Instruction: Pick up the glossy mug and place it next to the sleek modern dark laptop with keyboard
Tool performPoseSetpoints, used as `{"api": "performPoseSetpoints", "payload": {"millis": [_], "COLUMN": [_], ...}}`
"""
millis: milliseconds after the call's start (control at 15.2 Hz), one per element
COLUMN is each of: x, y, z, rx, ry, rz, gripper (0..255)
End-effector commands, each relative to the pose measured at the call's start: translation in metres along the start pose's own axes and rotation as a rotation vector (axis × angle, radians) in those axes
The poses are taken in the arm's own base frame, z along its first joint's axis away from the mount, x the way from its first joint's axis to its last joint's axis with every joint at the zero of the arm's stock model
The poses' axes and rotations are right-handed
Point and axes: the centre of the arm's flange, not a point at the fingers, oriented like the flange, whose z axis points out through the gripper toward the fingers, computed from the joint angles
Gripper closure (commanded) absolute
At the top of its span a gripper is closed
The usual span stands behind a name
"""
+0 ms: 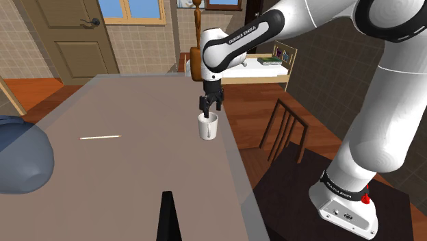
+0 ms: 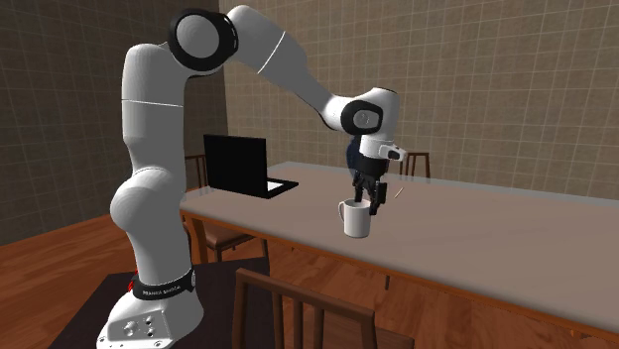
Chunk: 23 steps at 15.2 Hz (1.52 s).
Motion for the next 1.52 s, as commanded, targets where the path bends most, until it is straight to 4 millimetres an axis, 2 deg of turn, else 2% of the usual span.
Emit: {"api": "performPoseSetpoints", "payload": {"millis": [0,198,726,792,1386,1452], "x": [0.001,0.001,0.001,0.001,0.001,0.000], "y": [0.001,0.001,0.001,0.001,0.001,0.001], "z": [0.010,0.029,0.029,0.029,0.029,0.024], "rx": [0.000,0.000,0.000,0.000,0.000,0.000], "ry": [0.001,0.001,0.001,0.001,0.001,0.001], "rz": [0.000,0.000,0.000,0.000,0.000,0.000], "gripper": [0,0,0,255,255,255]}}
